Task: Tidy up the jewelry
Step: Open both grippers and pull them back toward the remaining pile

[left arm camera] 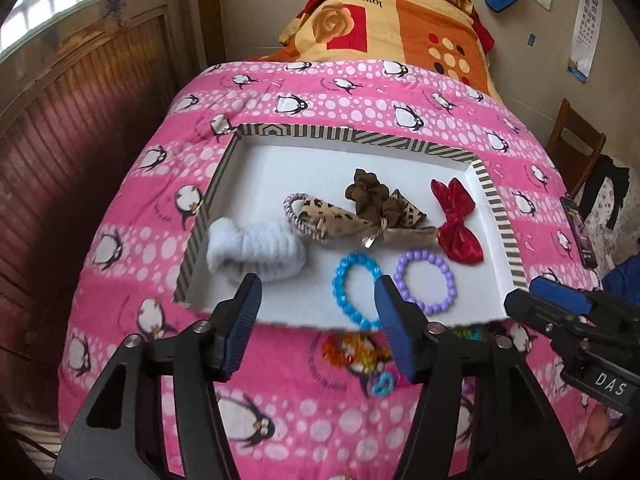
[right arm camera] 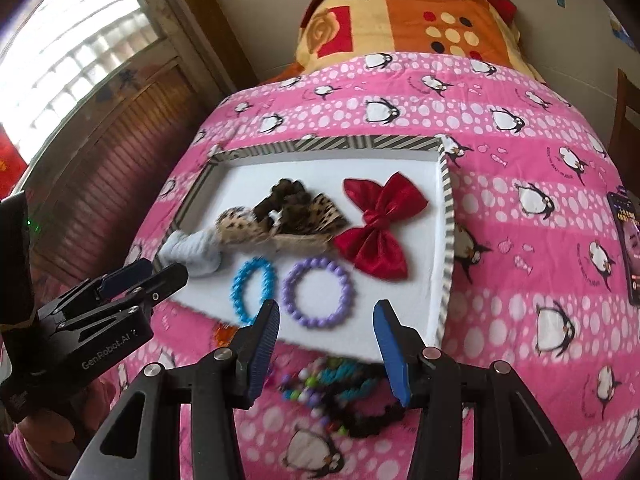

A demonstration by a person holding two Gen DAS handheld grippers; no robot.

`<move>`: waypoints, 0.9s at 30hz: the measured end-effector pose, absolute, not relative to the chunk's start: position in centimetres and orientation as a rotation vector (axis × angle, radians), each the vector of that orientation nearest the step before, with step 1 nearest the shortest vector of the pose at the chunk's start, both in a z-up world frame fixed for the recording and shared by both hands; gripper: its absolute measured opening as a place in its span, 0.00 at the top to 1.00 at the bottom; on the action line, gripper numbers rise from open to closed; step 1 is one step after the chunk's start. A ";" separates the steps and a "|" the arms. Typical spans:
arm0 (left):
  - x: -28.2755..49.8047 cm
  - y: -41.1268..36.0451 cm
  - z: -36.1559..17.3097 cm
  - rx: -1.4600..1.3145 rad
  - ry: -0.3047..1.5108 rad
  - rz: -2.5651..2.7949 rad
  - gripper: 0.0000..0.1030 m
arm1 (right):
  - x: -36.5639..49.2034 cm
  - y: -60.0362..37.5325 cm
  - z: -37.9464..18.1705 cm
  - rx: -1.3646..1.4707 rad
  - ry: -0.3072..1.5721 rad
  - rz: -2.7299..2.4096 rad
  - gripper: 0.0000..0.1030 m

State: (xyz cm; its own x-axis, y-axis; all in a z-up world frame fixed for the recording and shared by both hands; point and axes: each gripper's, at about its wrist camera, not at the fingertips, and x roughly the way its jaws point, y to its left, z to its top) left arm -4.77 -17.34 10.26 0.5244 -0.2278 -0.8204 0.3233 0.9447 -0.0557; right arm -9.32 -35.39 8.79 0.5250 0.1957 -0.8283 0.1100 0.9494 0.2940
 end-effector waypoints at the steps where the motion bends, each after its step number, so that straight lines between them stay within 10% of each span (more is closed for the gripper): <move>1: -5.2 -17.1 10.4 0.108 0.962 -0.330 0.40 | -9.8 -35.1 8.8 0.330 1.021 0.057 0.54; 27: -12.6 -12.4 9.3 0.115 0.985 -0.337 0.39 | -18.8 -32.6 7.1 0.291 1.058 0.021 0.54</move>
